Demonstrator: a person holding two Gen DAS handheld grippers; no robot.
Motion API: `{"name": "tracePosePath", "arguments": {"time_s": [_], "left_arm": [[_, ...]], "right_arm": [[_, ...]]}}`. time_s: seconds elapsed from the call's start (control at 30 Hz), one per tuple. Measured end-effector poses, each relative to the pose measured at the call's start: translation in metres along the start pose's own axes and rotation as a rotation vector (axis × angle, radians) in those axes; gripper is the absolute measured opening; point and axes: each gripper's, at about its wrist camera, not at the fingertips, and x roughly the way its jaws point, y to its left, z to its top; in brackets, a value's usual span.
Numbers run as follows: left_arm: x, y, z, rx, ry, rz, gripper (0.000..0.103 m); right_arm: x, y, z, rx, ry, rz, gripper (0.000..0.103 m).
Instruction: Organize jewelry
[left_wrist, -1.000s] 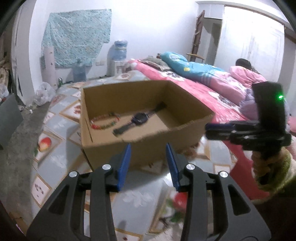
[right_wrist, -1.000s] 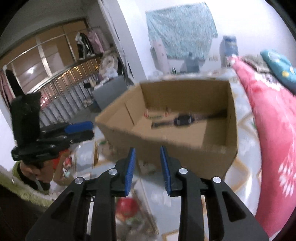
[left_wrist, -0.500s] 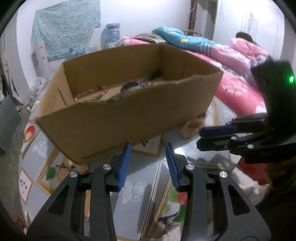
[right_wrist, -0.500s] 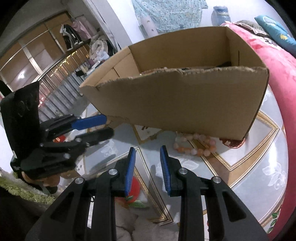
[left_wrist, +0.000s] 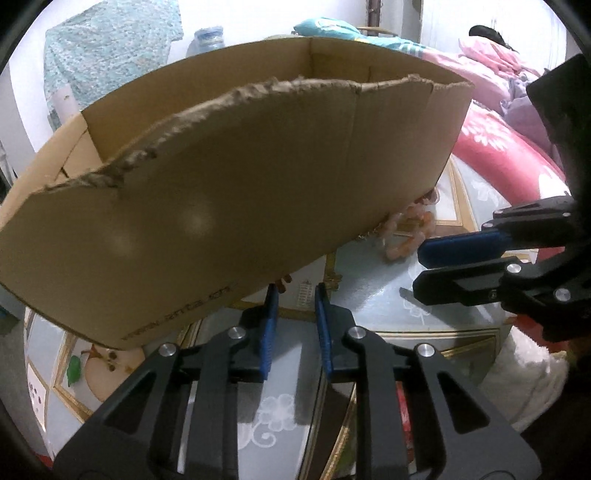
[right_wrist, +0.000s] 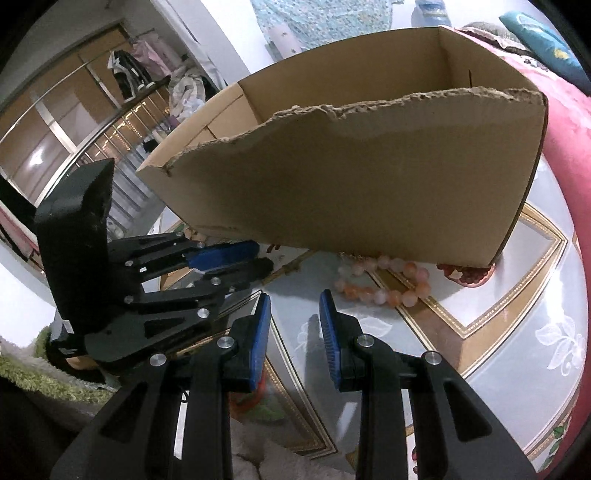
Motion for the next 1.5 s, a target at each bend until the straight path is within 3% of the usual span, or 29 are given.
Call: {"name": "tracePosePath", "arguments": {"time_s": [0.27,0.43,0.83,1.07,1.5], "left_arm": [[0.003,-0.003,0.004,0.012,-0.006,0.0,0.018],[0.003,-0.004,0.002,0.015,-0.015,-0.006,0.004],[-0.005,0.003,-0.007,-0.038,-0.011,-0.004,0.004],[-0.014,0.01,-0.015,-0.071,-0.021,-0.001,0.004],[-0.025,0.021,-0.021,-0.106,-0.045,0.011,0.004]], "right_arm": [[0.002,-0.001,0.0,0.008,-0.005,-0.005,0.028],[-0.003,-0.001,-0.005,0.012,-0.009,-0.009,0.028],[-0.009,0.007,-0.007,-0.009,-0.019,-0.016,0.028],[-0.003,0.023,-0.006,-0.084,-0.016,-0.043,0.028],[0.026,0.042,0.007,-0.242,-0.032,-0.169,0.028]]}}
